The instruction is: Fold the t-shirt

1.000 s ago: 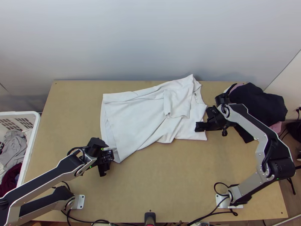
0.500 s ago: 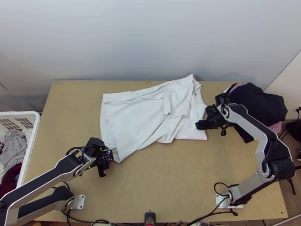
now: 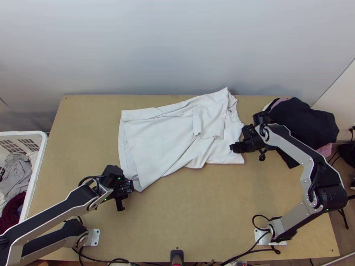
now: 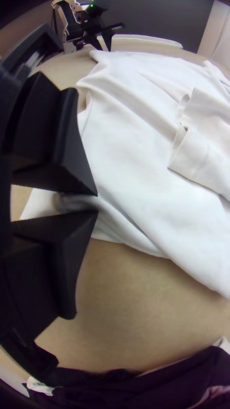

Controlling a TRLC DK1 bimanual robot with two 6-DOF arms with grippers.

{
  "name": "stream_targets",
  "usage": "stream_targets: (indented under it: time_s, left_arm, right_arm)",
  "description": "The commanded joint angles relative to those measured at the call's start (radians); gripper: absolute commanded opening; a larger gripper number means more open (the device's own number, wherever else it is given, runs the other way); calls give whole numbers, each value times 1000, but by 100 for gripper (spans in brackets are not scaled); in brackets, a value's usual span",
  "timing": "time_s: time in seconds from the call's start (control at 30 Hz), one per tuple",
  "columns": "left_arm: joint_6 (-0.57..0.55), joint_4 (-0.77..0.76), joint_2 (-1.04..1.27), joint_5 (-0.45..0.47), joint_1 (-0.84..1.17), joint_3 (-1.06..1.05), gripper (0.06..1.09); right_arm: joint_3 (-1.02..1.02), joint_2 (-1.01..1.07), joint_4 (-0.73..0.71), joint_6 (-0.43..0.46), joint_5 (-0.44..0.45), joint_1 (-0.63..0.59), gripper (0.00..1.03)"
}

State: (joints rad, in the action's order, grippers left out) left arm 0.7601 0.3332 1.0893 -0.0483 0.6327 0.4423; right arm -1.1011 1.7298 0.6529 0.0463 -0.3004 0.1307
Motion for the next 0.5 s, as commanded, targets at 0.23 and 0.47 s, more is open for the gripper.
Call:
stream_targets:
  time_s: [0.23, 0.47]
  left_arm:
    - [-38, -5, -28, 39, -82, 67, 10]
    - [-128, 385, -51, 340, -329, 441, 10]
  right_arm:
    - [-8, -13, -42, -2, 0, 9, 3]
    - [-66, -180, 100, -11, -26, 9, 3]
